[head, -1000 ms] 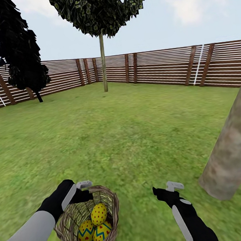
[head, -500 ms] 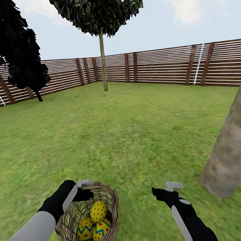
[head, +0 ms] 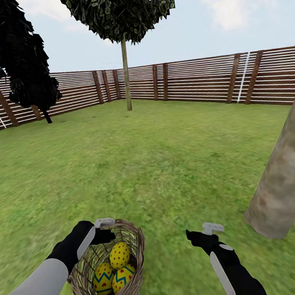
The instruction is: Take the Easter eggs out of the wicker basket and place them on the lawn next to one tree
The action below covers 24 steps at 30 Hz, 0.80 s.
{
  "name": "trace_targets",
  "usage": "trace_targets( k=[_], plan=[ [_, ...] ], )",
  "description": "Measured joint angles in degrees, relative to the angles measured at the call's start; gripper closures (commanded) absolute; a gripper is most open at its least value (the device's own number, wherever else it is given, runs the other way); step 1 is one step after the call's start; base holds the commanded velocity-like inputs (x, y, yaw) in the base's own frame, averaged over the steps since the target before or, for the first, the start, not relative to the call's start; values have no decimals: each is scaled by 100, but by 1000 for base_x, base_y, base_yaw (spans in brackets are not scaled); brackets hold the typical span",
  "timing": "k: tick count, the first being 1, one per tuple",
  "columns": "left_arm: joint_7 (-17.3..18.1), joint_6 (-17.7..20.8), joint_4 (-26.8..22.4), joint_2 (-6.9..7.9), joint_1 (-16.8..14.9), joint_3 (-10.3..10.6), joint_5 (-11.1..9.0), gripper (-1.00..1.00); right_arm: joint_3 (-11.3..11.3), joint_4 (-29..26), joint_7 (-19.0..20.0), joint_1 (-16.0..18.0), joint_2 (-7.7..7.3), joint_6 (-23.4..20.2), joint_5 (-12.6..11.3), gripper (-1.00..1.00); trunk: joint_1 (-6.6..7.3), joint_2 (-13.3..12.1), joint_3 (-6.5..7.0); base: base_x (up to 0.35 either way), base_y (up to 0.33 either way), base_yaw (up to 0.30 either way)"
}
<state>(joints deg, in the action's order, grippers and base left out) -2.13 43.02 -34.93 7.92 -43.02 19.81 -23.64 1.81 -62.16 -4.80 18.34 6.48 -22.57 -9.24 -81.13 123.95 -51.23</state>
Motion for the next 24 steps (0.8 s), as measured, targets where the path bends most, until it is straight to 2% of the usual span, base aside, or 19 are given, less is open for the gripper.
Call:
trace_targets(
  k=[11,24],
  plan=[
    [6,-37,11,0,0,112,6,-100,-189,0,4,0,6,-12,-18,-100,-242,441,-197,0,0,0],
    [6,-44,5,0,0,120,7,-100,-227,16,6,0,2,-22,-26,-100,-527,963,-515,0,0,0]
  ],
)
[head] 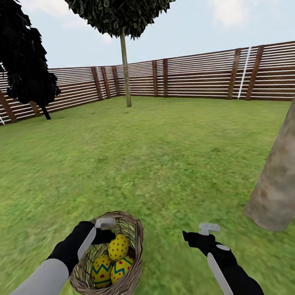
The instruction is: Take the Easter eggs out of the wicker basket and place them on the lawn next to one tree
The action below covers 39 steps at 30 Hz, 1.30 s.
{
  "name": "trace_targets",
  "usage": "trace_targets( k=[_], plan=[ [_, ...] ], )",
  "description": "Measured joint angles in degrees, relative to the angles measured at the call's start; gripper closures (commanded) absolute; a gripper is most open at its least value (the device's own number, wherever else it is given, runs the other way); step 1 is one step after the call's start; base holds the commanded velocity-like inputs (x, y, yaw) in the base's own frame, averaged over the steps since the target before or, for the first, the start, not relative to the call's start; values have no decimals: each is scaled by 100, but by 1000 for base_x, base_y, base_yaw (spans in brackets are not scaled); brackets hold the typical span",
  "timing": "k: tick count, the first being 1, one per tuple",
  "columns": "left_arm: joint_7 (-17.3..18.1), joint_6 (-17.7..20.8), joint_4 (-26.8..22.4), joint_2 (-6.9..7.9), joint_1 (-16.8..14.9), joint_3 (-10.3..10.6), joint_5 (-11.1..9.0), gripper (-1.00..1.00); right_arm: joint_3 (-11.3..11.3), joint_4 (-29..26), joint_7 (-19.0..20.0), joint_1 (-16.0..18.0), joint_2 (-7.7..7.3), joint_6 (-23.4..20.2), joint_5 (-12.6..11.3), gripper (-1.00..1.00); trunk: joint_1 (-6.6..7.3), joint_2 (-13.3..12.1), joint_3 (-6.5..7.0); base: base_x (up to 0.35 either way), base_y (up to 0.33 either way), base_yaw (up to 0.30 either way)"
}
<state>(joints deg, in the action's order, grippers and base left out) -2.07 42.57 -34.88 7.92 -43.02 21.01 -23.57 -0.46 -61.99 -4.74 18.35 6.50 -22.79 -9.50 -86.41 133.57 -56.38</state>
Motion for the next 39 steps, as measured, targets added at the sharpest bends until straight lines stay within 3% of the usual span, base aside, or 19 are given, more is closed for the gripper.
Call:
trace_targets(
  k=[3,39],
  plan=[
    [0,-23,0,0,0,0,0,-100,0,5,0,0,0,0,0,-100,-66,120,-81,0,0,0],
    [-3,-797,-16,6,-1,-7,-8,-100,-9,24,1,0,9,-1,0,-100,-66,122,-414,0,0,0]
  ],
)
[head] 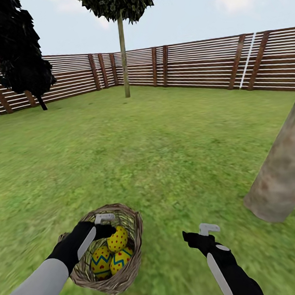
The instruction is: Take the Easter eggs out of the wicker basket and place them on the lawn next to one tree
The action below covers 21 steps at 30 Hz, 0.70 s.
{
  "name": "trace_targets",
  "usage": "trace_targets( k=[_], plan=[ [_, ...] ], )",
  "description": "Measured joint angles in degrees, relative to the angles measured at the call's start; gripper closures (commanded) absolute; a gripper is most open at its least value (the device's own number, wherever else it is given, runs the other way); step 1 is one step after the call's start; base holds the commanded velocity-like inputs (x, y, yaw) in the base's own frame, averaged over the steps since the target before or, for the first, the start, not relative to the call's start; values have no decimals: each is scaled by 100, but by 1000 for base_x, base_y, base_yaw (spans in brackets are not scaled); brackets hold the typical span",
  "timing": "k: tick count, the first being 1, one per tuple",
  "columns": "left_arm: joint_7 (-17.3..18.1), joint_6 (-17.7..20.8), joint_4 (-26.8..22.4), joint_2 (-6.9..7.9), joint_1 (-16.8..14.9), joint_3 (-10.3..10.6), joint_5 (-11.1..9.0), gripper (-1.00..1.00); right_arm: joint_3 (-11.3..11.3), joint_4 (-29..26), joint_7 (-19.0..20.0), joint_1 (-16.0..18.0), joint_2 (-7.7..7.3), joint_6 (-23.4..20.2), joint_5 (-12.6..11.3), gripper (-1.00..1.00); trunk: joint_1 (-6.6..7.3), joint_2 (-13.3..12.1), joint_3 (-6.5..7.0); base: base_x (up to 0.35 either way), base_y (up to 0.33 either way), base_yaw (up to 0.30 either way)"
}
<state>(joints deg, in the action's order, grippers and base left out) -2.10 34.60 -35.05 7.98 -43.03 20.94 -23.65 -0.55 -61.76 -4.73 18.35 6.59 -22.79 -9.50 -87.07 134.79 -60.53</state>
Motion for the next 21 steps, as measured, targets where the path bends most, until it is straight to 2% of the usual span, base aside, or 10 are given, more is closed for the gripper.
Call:
trace_targets(
  k=[21],
  plan=[
    [-4,-285,-16,-3,0,-25,0,-100,0,6,0,-1,0,0,0,-100,0,0,-194,0,0,0]
  ],
)
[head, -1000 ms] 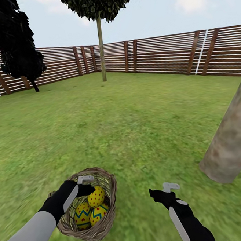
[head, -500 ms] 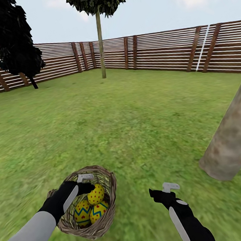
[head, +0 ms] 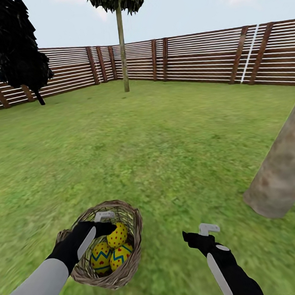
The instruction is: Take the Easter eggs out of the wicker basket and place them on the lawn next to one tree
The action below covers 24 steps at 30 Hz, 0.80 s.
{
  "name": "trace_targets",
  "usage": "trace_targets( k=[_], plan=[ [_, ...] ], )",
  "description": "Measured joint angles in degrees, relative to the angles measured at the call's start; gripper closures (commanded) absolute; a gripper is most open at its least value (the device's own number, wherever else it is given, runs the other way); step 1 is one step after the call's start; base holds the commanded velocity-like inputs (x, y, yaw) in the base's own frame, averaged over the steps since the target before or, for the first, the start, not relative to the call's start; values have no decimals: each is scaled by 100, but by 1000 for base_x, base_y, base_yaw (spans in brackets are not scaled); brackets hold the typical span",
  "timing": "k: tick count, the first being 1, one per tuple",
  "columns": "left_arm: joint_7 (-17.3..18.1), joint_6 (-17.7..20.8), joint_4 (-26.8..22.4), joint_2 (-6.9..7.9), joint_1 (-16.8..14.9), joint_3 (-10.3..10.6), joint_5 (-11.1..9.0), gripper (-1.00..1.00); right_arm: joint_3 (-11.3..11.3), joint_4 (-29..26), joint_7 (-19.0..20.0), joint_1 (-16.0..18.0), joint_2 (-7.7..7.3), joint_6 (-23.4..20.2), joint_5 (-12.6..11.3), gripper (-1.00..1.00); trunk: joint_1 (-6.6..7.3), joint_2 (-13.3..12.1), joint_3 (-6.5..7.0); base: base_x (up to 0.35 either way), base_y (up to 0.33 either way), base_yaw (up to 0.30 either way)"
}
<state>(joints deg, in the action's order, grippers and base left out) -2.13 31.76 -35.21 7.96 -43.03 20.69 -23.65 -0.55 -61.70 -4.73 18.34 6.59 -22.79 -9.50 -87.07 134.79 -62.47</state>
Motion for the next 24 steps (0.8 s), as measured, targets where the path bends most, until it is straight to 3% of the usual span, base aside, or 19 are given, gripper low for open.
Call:
trace_targets(
  k=[24],
  plan=[
    [-12,-380,3,-6,-11,-35,-2,-100,-2,-13,-1,1,9,0,9,-100,0,0,-194,0,0,0]
  ],
)
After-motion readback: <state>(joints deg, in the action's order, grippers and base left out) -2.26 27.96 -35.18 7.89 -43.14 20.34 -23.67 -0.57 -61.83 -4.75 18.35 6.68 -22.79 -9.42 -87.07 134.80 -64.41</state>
